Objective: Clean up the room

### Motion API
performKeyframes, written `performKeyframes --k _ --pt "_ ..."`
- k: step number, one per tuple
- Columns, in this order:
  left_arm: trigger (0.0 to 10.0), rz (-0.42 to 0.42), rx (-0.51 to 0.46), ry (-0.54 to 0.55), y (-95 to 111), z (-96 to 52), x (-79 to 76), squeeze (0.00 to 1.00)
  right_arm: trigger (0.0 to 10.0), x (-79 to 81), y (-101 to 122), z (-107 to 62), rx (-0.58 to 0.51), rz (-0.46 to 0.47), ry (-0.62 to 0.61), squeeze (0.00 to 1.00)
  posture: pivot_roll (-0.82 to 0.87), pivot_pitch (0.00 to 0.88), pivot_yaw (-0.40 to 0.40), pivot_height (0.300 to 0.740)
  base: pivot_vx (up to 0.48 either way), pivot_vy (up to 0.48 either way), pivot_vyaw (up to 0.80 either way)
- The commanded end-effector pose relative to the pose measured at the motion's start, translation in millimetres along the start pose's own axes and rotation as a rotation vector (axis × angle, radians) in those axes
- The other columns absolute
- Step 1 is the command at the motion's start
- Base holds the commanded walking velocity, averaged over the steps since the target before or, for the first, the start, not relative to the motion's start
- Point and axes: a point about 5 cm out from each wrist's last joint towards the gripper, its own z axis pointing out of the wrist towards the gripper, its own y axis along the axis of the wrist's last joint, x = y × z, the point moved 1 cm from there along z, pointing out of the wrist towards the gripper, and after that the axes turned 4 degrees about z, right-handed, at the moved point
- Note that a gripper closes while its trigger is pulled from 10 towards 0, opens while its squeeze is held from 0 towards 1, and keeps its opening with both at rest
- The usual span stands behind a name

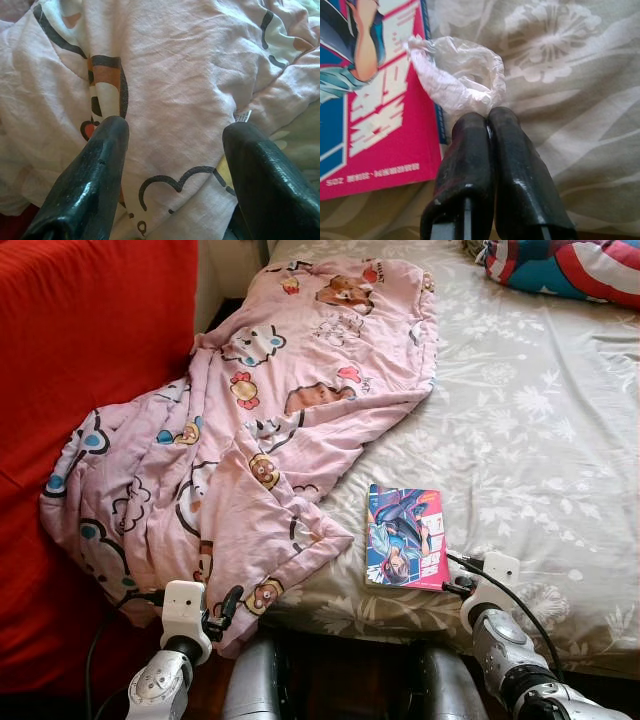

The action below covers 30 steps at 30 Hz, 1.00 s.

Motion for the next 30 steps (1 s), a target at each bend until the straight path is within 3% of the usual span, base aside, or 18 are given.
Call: performKeyframes --k 1,8,12,15,20,21,22,24,26,30 --pt "10.0 0.004 0.049 0.013 -10 -6.5 4.6 0.00 0.0 1.5 -9 -1.9 0.017 0.001 0.007 0.00 0.14 0.194 0.074 0.604 0.000 0.000 0.00" --pt "10.0 -0.002 0.046 0.016 -10 -5.9 3.6 0.00 0.0 2.7 -10 -2.9 -0.001 -0.011 0.010 0.00 0.13 0.190 0.069 0.604 0.000 0.000 0.00" --pt "10.0 -0.005 0.043 0.020 -10 -5.7 2.3 0.00 0.0 3.1 -5 -5.1 -0.095 0.004 0.014 0.00 0.12 0.188 0.061 0.604 0.000 0.000 0.00" --pt "10.0 -0.014 0.038 0.026 -10 -6.2 1.1 0.00 0.0 6.1 1 -11.7 -0.237 -0.099 0.050 0.00 0.10 0.187 0.055 0.604 0.000 0.000 0.00" --pt "10.0 -0.021 0.036 0.031 -10 -5.8 -0.1 0.00 0.0 7.4 5 -21.2 -0.347 -0.089 0.088 0.00 0.09 0.184 0.051 0.604 0.000 0.000 0.00" --pt "10.0 -0.023 0.036 0.031 -10 -5.5 -0.5 0.00 8.9 8.0 6 -24.5 -0.379 -0.078 0.099 0.00 0.08 0.183 0.048 0.604 0.000 0.000 0.00" --pt "10.0 -0.028 0.035 0.034 -10 -5.3 -0.6 0.00 10.0 9.4 8 -26.4 -0.395 -0.074 0.113 0.00 0.07 0.180 0.044 0.604 0.000 0.000 0.00" --pt "10.0 -0.035 0.035 0.041 -10 -4.7 -1.1 0.00 10.0 11.1 11 -30.2 -0.428 -0.097 0.133 0.00 0.06 0.177 0.040 0.604 0.000 0.000 0.00" --pt "10.0 -0.042 0.035 0.049 -11 -3.7 -1.3 0.00 10.0 10.1 16 -32.4 -0.458 -0.050 0.147 0.00 0.06 0.174 0.034 0.609 0.000 0.000 0.00" --pt "10.0 -0.047 0.039 0.051 -11 -1.8 -1.9 0.00 10.0 7.4 14 -29.8 -0.428 -0.095 0.138 0.00 0.06 0.166 0.028 0.634 0.000 0.000 0.00"
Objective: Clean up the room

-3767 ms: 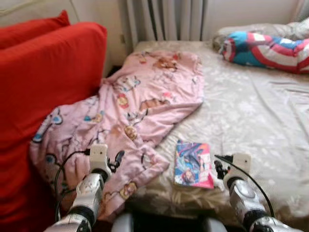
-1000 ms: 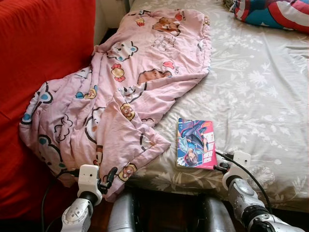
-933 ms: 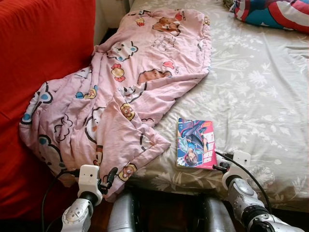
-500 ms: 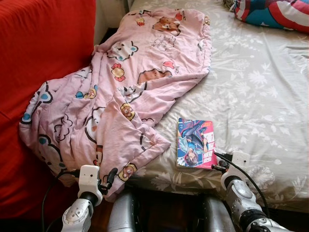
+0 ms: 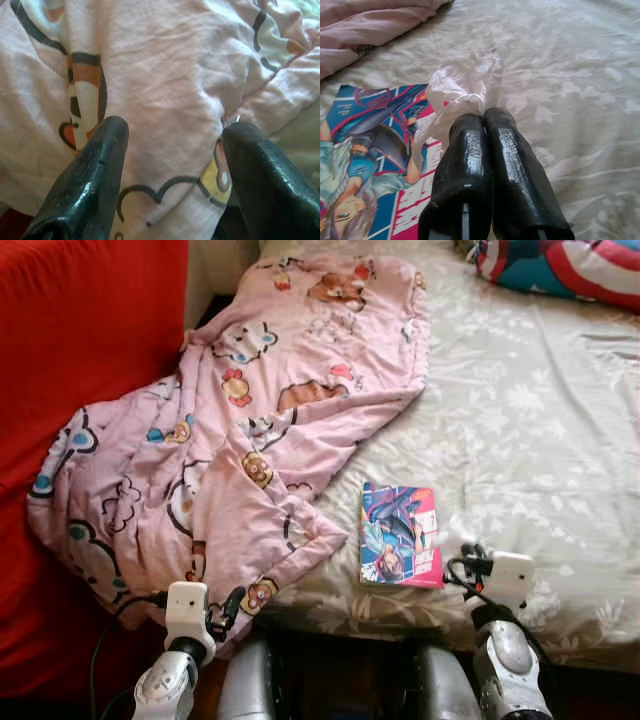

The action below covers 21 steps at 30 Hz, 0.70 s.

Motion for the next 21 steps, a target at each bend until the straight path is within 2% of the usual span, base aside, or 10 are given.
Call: performKeyframes --k 1,9,16,20,21 --pt "10.0 -0.017 0.041 0.018 -11 -5.2 3.2 0.00 10.0 -1.4 -10 -4.0 0.054 -0.023 0.001 0.00 0.06 0.166 0.028 0.639 0.000 0.000 0.00" --pt "10.0 -0.033 0.092 0.033 -18 -1.2 8.0 0.00 10.0 -9.6 -31 -13.4 0.180 -0.062 -0.021 0.00 0.06 0.135 0.025 0.679 0.000 0.000 0.00" --pt "10.0 -0.043 0.198 0.031 -33 2.1 4.5 0.00 10.0 -25.0 -56 -27.9 0.332 -0.066 -0.071 0.00 0.05 0.073 0.014 0.729 0.000 0.000 0.00" --pt "10.0 -0.038 0.250 0.030 -39 3.2 1.8 0.00 10.0 -29.4 -63 -32.3 0.386 -0.058 -0.089 0.00 0.05 0.031 0.006 0.740 0.000 0.000 0.00" --pt "10.0 -0.041 0.278 0.032 -43 3.0 0.5 0.00 10.0 -32.6 -68 -36.4 0.428 -0.063 -0.106 0.00 0.06 0.006 0.003 0.740 0.000 0.000 0.00"
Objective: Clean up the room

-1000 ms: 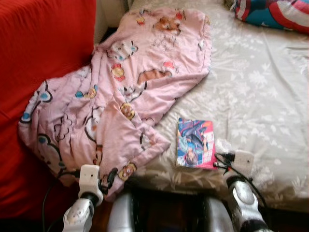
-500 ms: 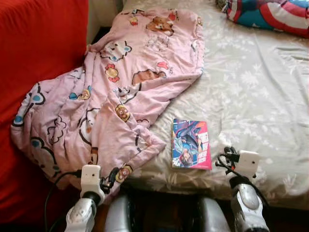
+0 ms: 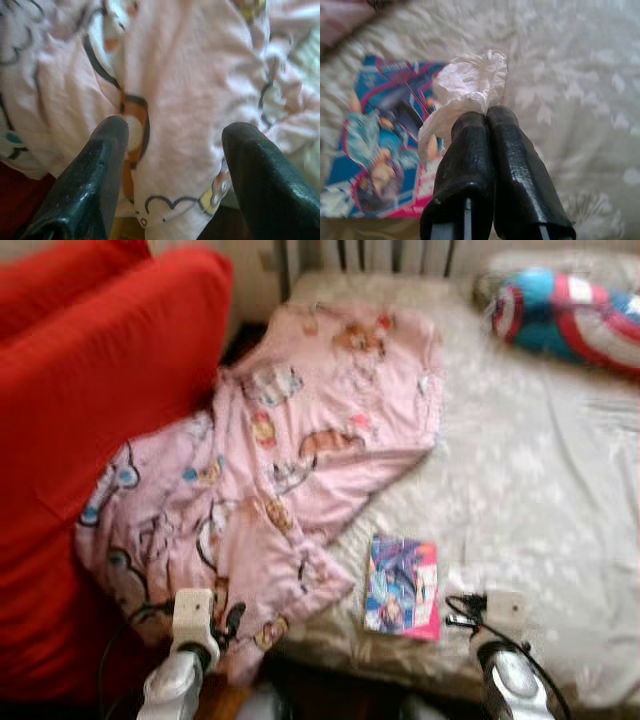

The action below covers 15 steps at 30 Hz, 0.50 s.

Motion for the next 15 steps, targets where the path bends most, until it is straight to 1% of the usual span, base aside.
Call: performKeyframes --k 1,4,6,8,9,12,13,15 --pt "10.0 0.002 0.094 0.012 -17 -4.2 1.7 0.00 10.0 -6.8 -17 -5.1 0.094 -0.004 -0.033 0.00 0.06 0.000 0.002 0.740 0.000 0.000 0.00" --pt "10.0 0.006 0.150 0.010 -25 -5.0 -0.2 0.00 10.0 -10.4 -30 -9.6 0.164 -0.020 -0.052 0.00 0.06 0.000 0.000 0.740 0.000 0.000 0.00" --pt "10.0 0.017 0.208 0.012 -33 -6.8 -0.7 0.00 10.0 -12.4 -42 -14.9 0.228 -0.020 -0.067 0.00 0.07 0.000 0.001 0.740 0.000 0.000 0.00" --pt "10.0 0.020 0.253 0.023 -38 -7.8 0.3 0.00 10.0 -15.7 -52 -20.1 0.287 0.002 -0.098 0.00 0.07 0.000 0.004 0.740 0.000 0.000 0.00" --pt "10.0 0.020 0.253 0.023 -38 -7.8 0.3 0.00 10.0 -15.7 -52 -20.1 0.287 0.002 -0.098 0.00 0.07 0.000 0.004 0.740 0.000 0.000 0.00" --pt "10.0 0.027 0.301 0.037 -41 -7.7 2.2 0.00 10.0 -18.2 -63 -26.1 0.343 0.047 -0.143 0.00 0.07 0.000 0.014 0.740 0.000 0.000 0.00" --pt "10.0 0.031 0.319 0.043 -42 -7.4 3.1 0.00 10.0 -16.3 -66 -27.3 0.363 0.068 -0.144 0.00 0.06 0.000 0.021 0.740 0.000 0.000 0.00" --pt "10.0 0.033 0.325 0.044 -42 -7.0 3.4 0.00 10.0 -14.3 -67 -27.1 0.367 0.074 -0.138 0.00 0.06 0.000 0.023 0.740 0.000 0.000 0.00"
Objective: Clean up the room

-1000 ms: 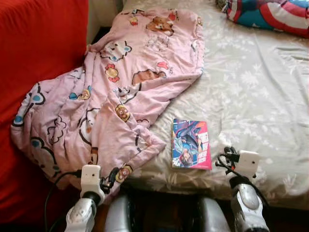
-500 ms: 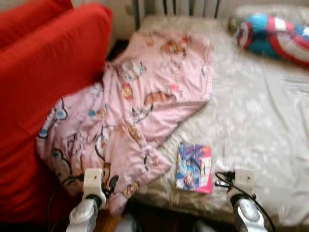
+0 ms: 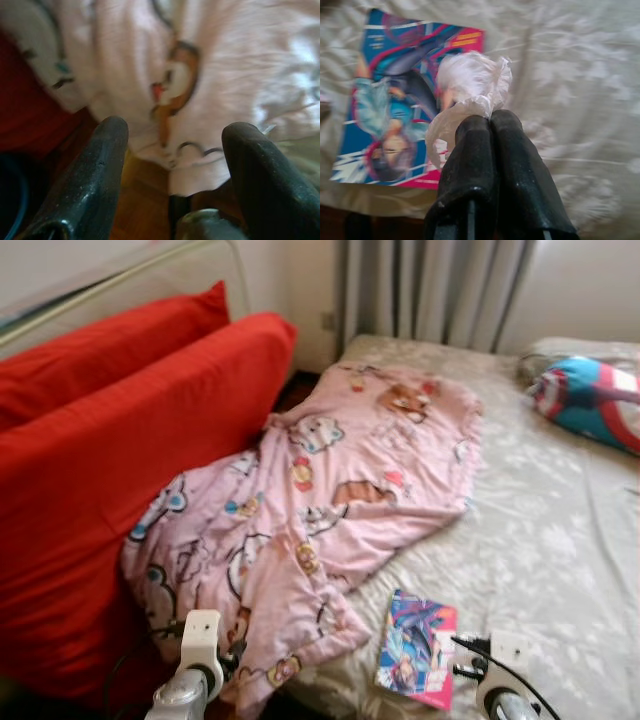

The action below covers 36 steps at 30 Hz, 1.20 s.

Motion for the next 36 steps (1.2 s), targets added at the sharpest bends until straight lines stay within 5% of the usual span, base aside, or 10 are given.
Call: performKeyframes --k 1,6,13,22,36 --pt "10.0 0.025 0.044 0.014 -2 0.3 4.7 0.00 10.0 6.3 -6 -0.4 0.039 0.035 0.008 0.00 0.05 0.000 0.033 0.740 0.000 0.000 0.00" --pt "10.0 0.020 0.051 0.018 -3 0.2 6.6 0.00 10.0 11.8 -10 -0.9 0.050 0.055 0.015 0.00 0.05 0.000 0.051 0.740 0.000 0.000 0.00" --pt "10.0 0.035 0.113 0.052 -28 -10.4 24.8 0.00 10.0 7.8 -47 -12.8 0.146 0.038 0.014 0.00 0.11 0.000 0.023 0.740 0.000 0.000 0.00" --pt "10.0 0.091 0.127 0.047 -30 -13.3 33.9 0.00 10.0 12.6 -50 -14.2 0.142 0.003 0.063 0.00 0.11 0.000 -0.025 0.740 0.000 0.000 0.00" --pt "10.0 0.096 0.136 -0.046 -33 -8.0 -2.7 0.00 10.0 -16.7 -38 -12.1 0.111 -0.011 0.004 0.00 0.01 0.000 0.044 0.740 0.000 0.000 0.00"
